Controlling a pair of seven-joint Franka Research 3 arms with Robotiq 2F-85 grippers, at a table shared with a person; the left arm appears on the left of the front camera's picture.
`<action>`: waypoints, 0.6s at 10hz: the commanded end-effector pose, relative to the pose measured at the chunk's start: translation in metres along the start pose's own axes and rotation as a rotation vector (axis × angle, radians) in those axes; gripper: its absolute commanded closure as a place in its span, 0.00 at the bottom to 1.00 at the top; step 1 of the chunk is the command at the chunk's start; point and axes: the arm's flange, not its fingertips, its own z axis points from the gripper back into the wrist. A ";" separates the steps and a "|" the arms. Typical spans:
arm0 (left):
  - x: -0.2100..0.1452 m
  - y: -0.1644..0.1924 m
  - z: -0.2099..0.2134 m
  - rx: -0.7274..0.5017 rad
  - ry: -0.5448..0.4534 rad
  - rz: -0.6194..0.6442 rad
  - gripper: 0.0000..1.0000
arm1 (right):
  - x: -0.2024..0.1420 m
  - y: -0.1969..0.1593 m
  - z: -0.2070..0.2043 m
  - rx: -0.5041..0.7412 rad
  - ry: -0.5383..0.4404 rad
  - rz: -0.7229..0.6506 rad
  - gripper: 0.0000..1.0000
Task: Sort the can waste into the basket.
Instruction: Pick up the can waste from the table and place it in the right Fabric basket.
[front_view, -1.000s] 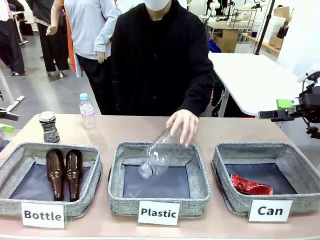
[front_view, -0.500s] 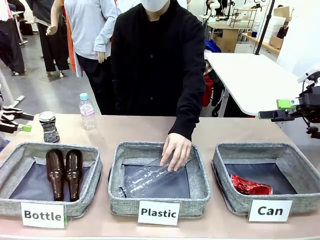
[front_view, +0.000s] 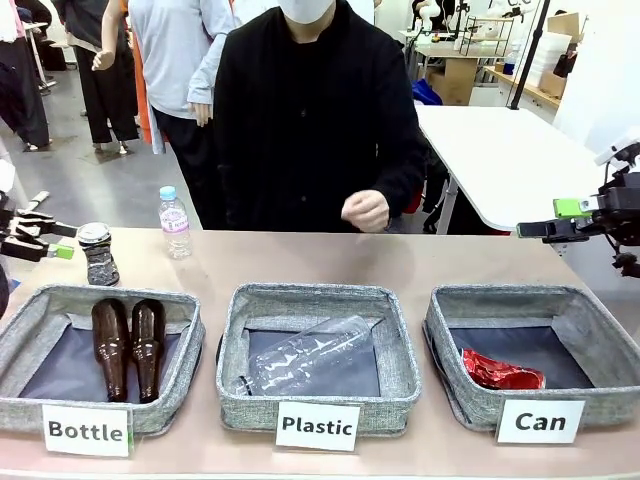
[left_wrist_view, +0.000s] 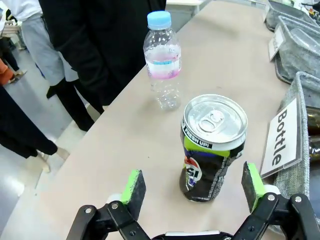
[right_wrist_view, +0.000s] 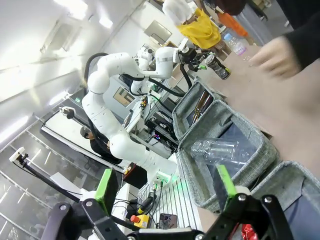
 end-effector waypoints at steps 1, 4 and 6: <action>0.007 0.011 -0.010 -0.007 -0.005 0.022 0.00 | 0.000 0.002 0.001 -0.015 0.011 0.006 0.00; 0.001 0.010 -0.013 -0.040 0.044 0.023 0.00 | 0.000 0.002 0.001 -0.015 0.011 0.006 0.00; 0.002 0.006 -0.017 -0.047 0.038 0.014 0.00 | 0.000 0.002 0.001 -0.015 0.011 0.006 0.00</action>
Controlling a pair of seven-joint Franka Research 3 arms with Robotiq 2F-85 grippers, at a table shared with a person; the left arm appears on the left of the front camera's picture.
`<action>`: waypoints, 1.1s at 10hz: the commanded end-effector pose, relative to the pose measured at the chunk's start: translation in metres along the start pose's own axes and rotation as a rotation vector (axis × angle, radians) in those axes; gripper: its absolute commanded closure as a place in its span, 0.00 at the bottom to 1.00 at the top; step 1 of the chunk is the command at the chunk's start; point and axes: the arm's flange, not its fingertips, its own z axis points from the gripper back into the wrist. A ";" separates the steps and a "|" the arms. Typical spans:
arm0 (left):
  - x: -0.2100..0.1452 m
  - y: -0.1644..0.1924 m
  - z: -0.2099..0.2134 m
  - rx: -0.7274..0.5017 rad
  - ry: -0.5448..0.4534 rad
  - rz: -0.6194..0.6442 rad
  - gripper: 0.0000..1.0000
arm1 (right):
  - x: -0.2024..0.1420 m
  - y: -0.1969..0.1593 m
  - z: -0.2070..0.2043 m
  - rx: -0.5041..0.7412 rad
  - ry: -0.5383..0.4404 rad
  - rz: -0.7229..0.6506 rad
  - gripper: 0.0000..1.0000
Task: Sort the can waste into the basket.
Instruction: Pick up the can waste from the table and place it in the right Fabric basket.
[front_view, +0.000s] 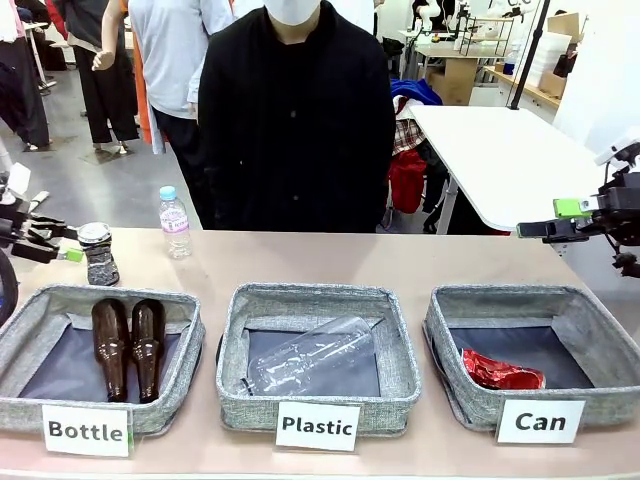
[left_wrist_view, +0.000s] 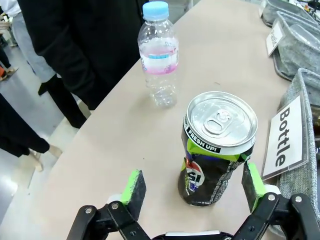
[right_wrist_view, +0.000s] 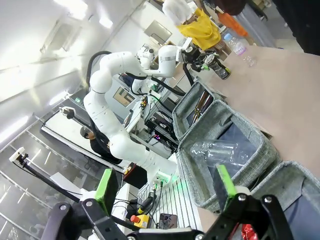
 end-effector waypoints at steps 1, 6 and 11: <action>0.004 -0.004 -0.006 -0.025 0.009 -0.001 0.00 | 0.000 0.002 0.001 -0.015 0.011 0.006 0.00; 0.002 -0.018 -0.030 -0.073 0.007 -0.028 0.00 | 0.000 0.002 0.001 -0.015 0.011 0.006 0.00; 0.005 -0.009 -0.047 -0.067 -0.074 0.009 0.00 | 0.000 0.002 0.001 -0.015 0.011 0.006 0.00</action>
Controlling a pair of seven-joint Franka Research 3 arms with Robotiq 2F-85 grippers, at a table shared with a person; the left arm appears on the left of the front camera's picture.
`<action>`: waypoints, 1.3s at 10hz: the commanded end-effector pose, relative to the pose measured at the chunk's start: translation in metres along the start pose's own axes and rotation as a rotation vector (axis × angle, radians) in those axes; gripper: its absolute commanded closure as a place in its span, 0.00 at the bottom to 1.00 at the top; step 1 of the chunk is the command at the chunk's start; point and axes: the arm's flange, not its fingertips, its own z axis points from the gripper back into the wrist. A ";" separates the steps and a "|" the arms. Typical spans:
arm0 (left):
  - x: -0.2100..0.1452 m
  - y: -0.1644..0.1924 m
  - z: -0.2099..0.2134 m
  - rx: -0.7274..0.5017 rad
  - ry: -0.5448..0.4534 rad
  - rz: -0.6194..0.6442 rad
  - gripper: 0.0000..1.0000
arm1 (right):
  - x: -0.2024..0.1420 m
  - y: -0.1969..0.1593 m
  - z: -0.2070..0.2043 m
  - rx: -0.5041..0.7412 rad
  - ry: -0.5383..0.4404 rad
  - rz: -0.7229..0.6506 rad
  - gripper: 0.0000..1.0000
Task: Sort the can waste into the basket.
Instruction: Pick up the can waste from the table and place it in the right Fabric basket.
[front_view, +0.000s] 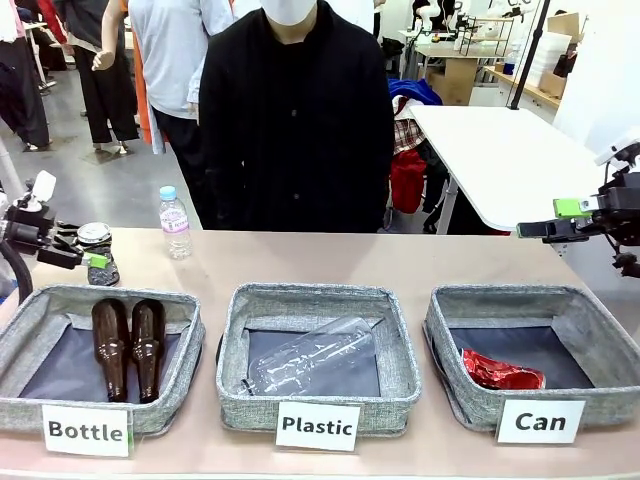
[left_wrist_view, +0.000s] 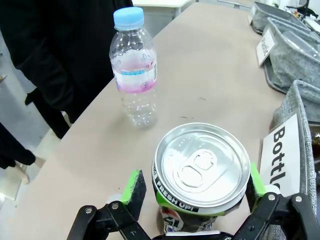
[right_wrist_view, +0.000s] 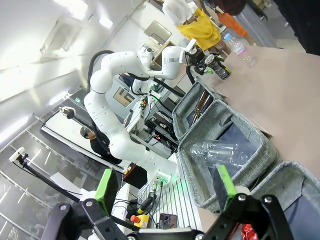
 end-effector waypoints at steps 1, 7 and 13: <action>0.000 0.001 -0.006 -0.014 -0.028 0.001 0.00 | 0.000 0.002 0.001 -0.015 0.011 0.006 0.00; 0.003 -0.002 0.000 -0.009 -0.033 0.017 1.00 | 0.000 0.002 0.001 -0.015 0.011 0.006 0.00; 0.104 -0.076 0.108 0.112 -0.043 -0.055 1.00 | 0.000 0.002 0.001 -0.015 0.011 0.006 0.00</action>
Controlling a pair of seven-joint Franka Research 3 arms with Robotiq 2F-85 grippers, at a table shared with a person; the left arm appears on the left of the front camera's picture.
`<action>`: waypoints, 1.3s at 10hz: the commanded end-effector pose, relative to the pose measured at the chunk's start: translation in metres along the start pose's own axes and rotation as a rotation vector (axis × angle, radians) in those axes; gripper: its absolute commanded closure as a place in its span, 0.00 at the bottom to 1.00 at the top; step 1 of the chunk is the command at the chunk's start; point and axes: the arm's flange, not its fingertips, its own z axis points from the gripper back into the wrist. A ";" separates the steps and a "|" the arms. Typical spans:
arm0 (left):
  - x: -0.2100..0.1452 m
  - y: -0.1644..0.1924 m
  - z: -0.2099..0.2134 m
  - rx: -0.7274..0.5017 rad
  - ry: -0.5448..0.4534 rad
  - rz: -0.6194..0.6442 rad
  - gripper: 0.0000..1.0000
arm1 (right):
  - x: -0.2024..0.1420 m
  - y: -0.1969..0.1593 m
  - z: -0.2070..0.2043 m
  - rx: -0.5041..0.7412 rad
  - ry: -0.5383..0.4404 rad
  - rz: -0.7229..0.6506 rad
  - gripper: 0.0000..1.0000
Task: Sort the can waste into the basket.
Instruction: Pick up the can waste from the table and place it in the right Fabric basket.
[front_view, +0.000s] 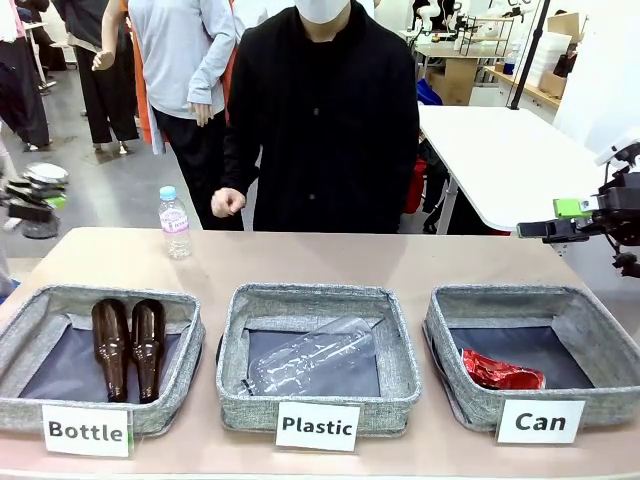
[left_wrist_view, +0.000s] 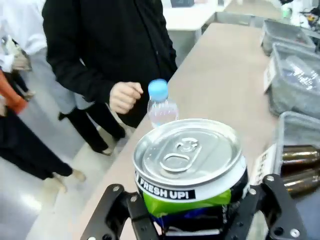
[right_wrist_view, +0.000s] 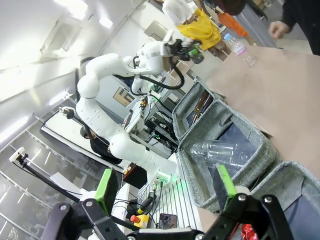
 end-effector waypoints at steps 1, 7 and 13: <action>0.036 -0.066 0.034 -0.102 0.068 0.144 1.00 | 0.000 0.002 0.000 -0.014 0.011 0.006 0.00; 0.048 -0.102 0.050 -0.132 0.057 0.137 1.00 | 0.000 0.002 0.000 -0.014 0.011 0.006 0.00; 0.155 -0.161 -0.042 0.090 0.280 -0.179 1.00 | 0.000 0.002 0.000 -0.014 0.011 0.006 0.00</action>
